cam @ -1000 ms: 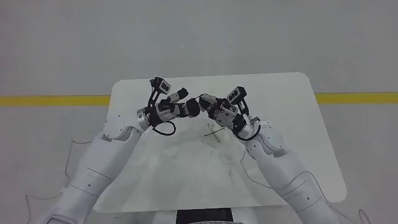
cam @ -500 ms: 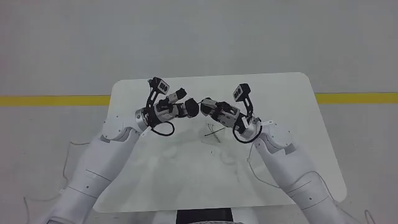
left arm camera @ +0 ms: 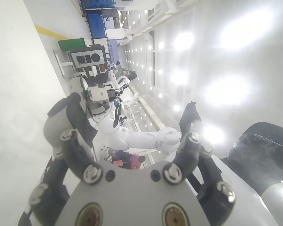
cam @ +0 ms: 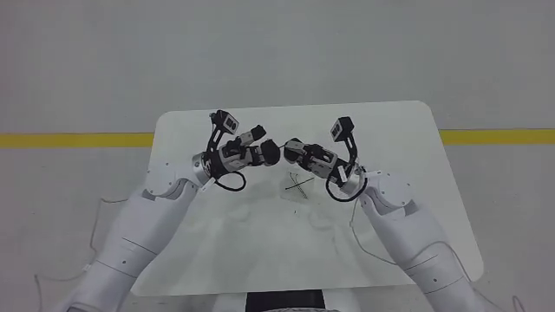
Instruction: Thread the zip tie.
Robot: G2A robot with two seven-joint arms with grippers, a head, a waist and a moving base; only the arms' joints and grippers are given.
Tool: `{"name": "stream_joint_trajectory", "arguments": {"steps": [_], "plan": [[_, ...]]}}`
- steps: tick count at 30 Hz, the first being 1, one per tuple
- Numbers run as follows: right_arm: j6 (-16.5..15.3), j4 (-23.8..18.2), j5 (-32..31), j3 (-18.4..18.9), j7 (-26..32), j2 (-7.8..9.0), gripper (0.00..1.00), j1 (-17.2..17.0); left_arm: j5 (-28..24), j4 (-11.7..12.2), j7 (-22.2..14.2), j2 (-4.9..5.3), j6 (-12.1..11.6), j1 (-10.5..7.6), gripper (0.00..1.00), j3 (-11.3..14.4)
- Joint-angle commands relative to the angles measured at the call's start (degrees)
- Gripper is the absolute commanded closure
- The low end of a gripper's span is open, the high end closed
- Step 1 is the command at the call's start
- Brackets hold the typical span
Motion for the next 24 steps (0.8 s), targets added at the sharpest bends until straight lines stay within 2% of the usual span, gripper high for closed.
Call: {"name": "stream_joint_trajectory", "arguments": {"steps": [1,11,24], "plan": [[-0.1,-0.2,-0.6,0.2,0.0,0.08,1.0,-0.1,0.0,0.2,0.1,-0.02,0.1,-0.07,0.53,0.2],[-0.5,-0.2,-2.7,0.3,0.5,0.22,1.0,0.5,-0.2,1.4,-0.4,-0.01,0.4,-0.34,0.69,0.4],[-1.6,0.1,-3.0,1.0,0.5,0.26,1.0,1.4,0.2,3.0,-0.7,-0.04,1.6,-1.33,0.71,1.0]]}}
